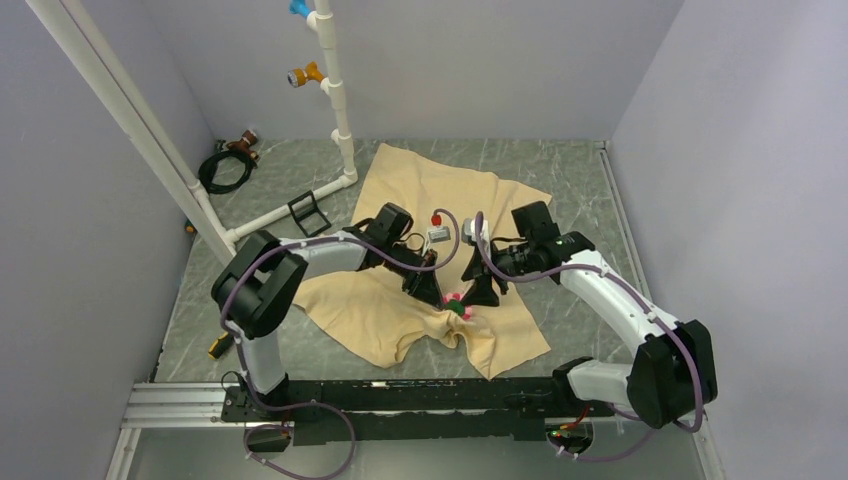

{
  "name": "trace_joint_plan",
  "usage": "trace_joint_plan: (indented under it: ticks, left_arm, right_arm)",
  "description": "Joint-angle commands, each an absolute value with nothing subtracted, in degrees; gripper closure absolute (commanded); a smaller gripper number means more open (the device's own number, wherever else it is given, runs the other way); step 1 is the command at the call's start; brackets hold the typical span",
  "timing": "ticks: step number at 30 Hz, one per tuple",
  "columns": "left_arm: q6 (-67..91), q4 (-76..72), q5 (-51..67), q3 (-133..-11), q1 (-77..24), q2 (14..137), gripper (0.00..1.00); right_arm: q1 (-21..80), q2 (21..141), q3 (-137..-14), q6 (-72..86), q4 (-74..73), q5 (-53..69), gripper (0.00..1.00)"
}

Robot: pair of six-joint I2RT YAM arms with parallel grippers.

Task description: Remove the brooch from the garment

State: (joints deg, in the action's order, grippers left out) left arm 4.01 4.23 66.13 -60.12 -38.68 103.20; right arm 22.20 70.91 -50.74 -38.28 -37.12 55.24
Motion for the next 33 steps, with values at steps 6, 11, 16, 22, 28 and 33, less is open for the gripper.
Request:
trace_joint_plan:
  ticks: [6, 11, 16, 22, 28, 33]
  left_arm:
    - [-3.4, 22.9, 70.9, -68.7, -39.2, 111.3, 1.0]
    - [-3.0, 23.8, 71.3, -70.1, -39.4, 112.5, 1.0]
    - [-3.3, 23.0, 70.8, -69.6, -40.1, 111.7, 1.0]
    - [-3.0, 22.3, 70.8, -69.3, -40.2, 111.2, 1.0]
    - [-3.3, 22.5, 70.7, -69.2, -40.2, 110.8, 1.0]
    - [-3.4, 22.1, 70.8, -68.8, -40.2, 110.5, 1.0]
  right_arm:
    - [26.1, 69.7, -45.3, -38.4, -31.3, 49.3, 0.38]
    - [28.6, 70.6, -43.5, -33.5, -27.1, 49.9, 0.38]
    - [29.5, 71.7, -42.0, -29.4, -22.8, 50.6, 0.39]
    - [32.2, 72.7, -41.5, -27.6, -20.3, 47.4, 0.42]
    - [33.9, 73.2, -41.3, -28.5, -20.7, 44.6, 0.48]
    - [35.5, 73.6, -41.0, -28.6, -20.5, 41.7, 0.5]
